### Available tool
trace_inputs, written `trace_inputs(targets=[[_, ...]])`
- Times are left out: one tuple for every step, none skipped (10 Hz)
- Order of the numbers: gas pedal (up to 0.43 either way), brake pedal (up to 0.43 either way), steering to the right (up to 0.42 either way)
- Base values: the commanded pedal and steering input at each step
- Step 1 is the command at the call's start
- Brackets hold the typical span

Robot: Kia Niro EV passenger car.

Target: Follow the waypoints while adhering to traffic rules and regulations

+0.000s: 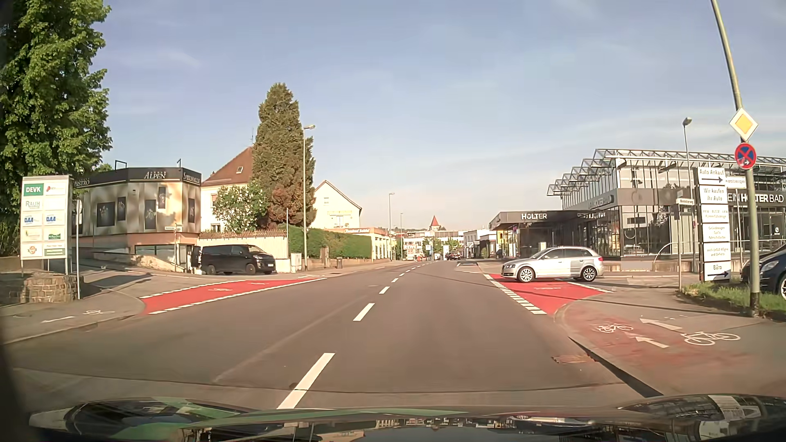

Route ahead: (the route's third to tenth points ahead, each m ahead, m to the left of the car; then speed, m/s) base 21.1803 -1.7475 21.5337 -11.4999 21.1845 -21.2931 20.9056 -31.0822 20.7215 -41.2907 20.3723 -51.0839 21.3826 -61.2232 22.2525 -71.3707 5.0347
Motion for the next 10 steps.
trace_inputs(targets=[[0.0, 0.073, 0.016], [0.0, 0.079, 0.016], [0.0, 0.098, 0.017], [0.0, 0.134, 0.019], [0.0, 0.152, 0.02], [0.0, 0.165, 0.02], [0.0, 0.165, 0.02], [0.0, 0.165, 0.021], [0.0, 0.171, 0.024], [0.0, 0.171, 0.028]])
